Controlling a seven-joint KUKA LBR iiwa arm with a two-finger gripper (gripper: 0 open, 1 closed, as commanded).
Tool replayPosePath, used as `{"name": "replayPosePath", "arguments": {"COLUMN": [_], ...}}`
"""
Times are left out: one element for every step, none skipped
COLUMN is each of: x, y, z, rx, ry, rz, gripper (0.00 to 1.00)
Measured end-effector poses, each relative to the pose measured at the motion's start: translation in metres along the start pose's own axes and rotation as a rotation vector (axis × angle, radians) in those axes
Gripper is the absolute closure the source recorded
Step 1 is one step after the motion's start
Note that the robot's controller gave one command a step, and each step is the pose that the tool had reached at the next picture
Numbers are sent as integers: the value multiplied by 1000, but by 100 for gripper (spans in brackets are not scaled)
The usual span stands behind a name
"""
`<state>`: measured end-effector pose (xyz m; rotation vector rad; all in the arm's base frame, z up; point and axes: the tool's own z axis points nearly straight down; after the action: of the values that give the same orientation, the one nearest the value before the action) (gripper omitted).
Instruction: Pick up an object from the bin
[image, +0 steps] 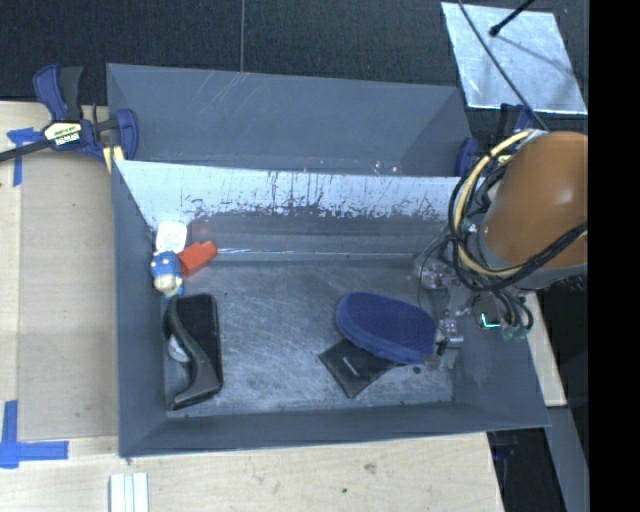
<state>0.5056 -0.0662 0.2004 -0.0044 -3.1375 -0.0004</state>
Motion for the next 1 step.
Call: {"name": "replayPosePath", "arguments": {"x": [3], "y": [-21], "z": [129], "rx": [2], "ry": [-20], "rz": [-266], "gripper": [0]}}
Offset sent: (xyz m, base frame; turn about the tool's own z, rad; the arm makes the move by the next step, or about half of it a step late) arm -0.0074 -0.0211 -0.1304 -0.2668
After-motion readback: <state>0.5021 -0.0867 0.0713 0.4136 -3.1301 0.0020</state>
